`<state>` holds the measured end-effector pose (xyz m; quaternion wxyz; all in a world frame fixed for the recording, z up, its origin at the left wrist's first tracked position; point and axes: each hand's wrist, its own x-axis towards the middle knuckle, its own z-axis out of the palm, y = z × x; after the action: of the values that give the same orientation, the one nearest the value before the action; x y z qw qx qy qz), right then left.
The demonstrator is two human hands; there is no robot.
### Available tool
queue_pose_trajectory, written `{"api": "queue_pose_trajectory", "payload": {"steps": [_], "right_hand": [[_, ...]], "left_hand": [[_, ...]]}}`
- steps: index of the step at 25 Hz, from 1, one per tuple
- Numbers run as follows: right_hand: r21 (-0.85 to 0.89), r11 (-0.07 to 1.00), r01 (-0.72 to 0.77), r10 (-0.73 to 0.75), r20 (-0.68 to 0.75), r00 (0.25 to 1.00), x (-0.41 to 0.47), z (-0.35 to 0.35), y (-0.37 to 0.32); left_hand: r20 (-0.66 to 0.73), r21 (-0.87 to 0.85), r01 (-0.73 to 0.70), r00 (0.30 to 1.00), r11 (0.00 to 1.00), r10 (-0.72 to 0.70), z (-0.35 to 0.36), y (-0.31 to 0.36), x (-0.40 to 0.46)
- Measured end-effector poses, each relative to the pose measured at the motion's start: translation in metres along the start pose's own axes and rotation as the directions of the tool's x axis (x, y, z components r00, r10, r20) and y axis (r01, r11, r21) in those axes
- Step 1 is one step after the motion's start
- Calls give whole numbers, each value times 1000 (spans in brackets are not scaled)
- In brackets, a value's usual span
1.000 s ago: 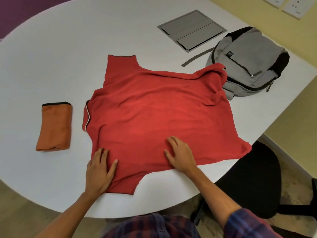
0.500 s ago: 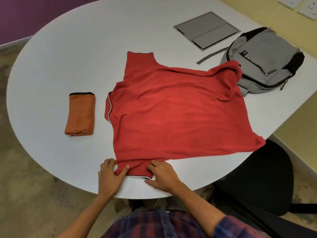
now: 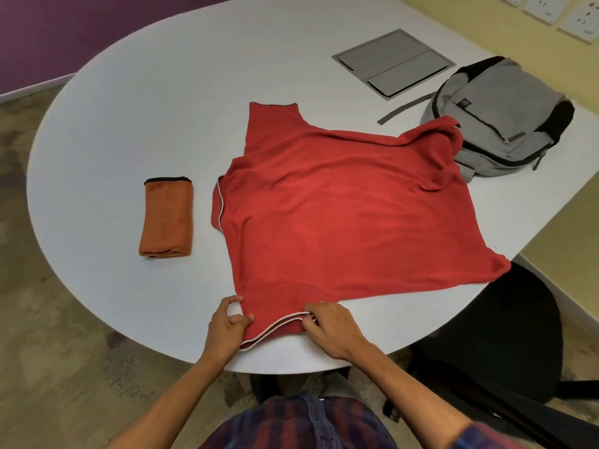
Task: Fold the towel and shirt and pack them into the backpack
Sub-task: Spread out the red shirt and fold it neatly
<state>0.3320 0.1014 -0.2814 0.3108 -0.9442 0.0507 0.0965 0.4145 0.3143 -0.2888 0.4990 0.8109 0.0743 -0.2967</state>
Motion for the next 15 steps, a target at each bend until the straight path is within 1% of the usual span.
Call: {"api": "queue_pose_trajectory", "payload": {"steps": [2,3,4,6,7,10,13,14,15], "right_hand": [[62,997,-43,41,34,999,3,-9,2],[142,986,-85,76,66,995,5,-13,4],[261,956,-136,113,101,988,10,-17,5],[503,839,-209,156,146,977,24,-28,11],[572,789,-226,171,150,974,33,-34,16],[631,730,-264,217,153,964,69,-54,29],[667,685,-292,298,110,948,109,-63,38],[653,691,-310,339,86,937,118,-62,40],[607,726,-324,367,57,929,123,-58,44]], "left_hand": [[19,-33,-16,1000,999,17,-2,4,-3],[15,-71,-25,1000,997,26,-3,8,-5],[2,-129,-19,1000,991,19,-4,13,-6],[-22,-249,39,999,968,-46,-6,24,0],[-27,-294,74,996,953,-85,-7,30,6],[-18,-403,123,990,907,-143,-9,53,29],[-55,-454,95,989,886,-135,-7,74,58],[-102,-409,71,987,910,-123,-6,75,67],[-168,-300,47,981,953,-101,-4,72,74]]}}
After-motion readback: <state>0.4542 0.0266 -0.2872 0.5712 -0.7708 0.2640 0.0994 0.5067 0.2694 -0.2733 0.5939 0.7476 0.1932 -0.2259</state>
